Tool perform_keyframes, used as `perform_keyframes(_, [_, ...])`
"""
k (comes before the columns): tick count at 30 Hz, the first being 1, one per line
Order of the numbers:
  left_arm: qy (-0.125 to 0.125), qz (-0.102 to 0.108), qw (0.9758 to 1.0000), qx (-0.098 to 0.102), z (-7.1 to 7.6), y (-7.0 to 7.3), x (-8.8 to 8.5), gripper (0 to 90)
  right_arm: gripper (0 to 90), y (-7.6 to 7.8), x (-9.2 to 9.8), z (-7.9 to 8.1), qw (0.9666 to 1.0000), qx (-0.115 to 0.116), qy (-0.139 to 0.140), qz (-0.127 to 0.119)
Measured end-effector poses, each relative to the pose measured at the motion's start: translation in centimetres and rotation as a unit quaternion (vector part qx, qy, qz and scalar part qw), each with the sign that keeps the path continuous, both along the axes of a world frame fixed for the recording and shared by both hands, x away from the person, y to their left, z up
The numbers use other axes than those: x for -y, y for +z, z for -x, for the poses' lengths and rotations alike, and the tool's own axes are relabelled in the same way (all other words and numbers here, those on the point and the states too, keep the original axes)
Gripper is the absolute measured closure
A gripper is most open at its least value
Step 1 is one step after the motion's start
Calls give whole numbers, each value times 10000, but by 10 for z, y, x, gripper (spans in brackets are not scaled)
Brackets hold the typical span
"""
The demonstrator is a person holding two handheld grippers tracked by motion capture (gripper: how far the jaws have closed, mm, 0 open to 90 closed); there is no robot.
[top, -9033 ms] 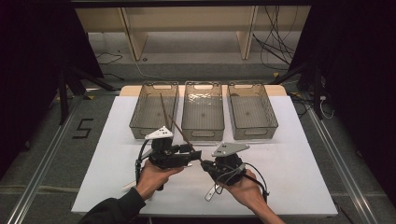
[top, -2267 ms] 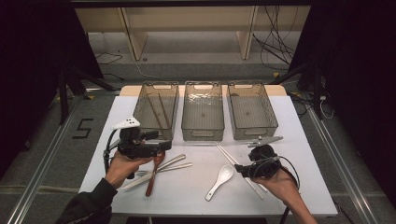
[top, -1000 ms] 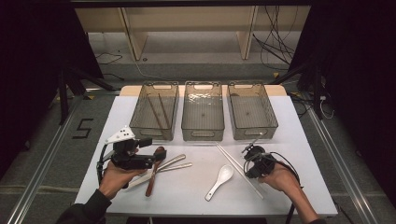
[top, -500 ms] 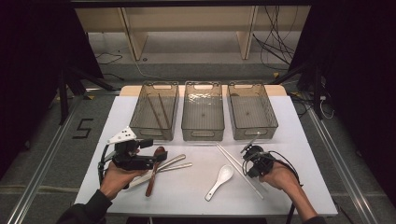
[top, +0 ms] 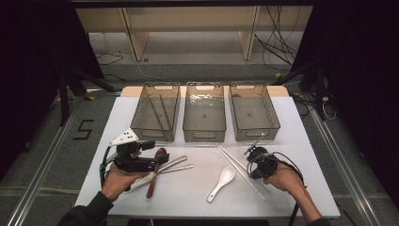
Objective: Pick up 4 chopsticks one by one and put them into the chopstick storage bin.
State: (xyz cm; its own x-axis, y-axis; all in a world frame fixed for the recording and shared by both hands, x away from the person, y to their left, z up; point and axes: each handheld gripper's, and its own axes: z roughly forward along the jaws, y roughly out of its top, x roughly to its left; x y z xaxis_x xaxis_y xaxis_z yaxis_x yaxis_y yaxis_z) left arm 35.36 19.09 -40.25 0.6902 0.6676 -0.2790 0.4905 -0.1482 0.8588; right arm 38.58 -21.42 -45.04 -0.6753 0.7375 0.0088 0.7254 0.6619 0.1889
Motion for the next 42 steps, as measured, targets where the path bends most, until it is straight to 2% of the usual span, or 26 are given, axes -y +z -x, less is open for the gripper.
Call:
perform_keyframes(10, [27,28,10000,-28,-1,-2,-1,154,848,12,4,5,9994,228,-1,-261])
perform_keyframes(16, [30,38,10000,-42,-2,-3,-1,154,848,26,4,10,9973,457,133,-558])
perform_keyframes(20, [8,30,10000,-47,-2,-3,1,154,848,39,2,14,9927,753,163,-929])
perform_keyframes(24, [1,37,10000,-56,-1,-3,2,154,848,49,-3,17,9844,1170,120,-1312])
perform_keyframes(27, [-13,60,10000,-63,-1,-2,4,154,848,52,-6,17,9799,1336,57,-1483])
perform_keyframes(31, [-51,105,9999,-73,-1,-2,10,154,848,55,-12,18,9745,1445,62,-1717])
perform_keyframes(35, [-111,114,9999,-67,-2,-1,18,154,848,58,-20,20,9670,1573,212,-1996])
perform_keyframes(39, [-165,132,9998,-50,-3,0,28,154,847,61,-31,23,9645,1623,315,-2057])
perform_keyframes(42, [-233,167,9995,-108,-4,0,35,155,847,63,-38,25,9624,1667,364,-2112])
